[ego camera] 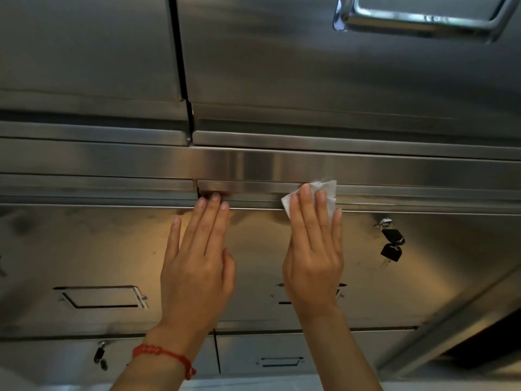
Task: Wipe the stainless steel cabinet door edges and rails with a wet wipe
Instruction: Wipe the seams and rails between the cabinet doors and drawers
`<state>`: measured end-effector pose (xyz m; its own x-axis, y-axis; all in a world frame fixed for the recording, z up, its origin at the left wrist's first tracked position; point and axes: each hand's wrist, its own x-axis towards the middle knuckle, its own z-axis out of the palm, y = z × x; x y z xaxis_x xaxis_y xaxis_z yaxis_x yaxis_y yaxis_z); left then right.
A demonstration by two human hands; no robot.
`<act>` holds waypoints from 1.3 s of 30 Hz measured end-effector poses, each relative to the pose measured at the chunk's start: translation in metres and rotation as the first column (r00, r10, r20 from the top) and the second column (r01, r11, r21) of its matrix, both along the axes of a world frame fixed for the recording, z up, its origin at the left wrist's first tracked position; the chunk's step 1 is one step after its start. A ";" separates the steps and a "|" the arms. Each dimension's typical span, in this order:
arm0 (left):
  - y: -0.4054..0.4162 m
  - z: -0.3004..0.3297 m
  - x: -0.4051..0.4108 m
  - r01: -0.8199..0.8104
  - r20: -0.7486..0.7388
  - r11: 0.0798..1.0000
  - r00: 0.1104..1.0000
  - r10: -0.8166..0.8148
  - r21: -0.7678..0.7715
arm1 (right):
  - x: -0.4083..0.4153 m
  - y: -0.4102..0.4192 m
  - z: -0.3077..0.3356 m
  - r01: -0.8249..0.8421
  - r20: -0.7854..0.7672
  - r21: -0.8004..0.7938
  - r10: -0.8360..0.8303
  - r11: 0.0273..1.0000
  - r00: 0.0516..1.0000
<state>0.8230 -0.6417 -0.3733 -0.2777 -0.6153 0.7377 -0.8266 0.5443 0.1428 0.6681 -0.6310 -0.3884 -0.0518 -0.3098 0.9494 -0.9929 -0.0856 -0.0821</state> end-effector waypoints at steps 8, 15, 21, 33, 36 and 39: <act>0.002 -0.001 -0.003 -0.019 0.002 1.000 1.000 0.019 0.022 | -0.014 0.005 0.002 0.036 -0.010 -0.005 -0.036 0.999 0.999; 0.010 0.000 -0.019 -0.029 -0.056 0.999 0.998 0.032 0.045 | -0.012 0.004 0.002 -0.012 -0.033 0.028 0.012 1.000 0.999; 0.015 0.000 -0.034 -0.001 -0.038 0.999 0.999 0.003 0.047 | -0.021 0.005 0.002 0.001 0.024 -0.006 -0.001 1.000 1.000; 0.020 0.004 -0.060 0.042 -0.008 0.996 0.999 -0.042 0.073 | -0.038 0.012 0.002 0.001 0.007 0.015 -0.001 1.000 1.000; 0.021 0.004 -0.067 0.044 -0.004 0.996 0.999 -0.044 0.076 | -0.037 0.011 0.003 -0.012 -0.014 0.024 0.012 1.000 1.000; 0.023 0.003 -0.073 0.054 0.004 0.996 0.998 -0.055 0.075 | -0.049 0.013 0.002 0.026 -0.042 0.017 -0.025 1.000 0.999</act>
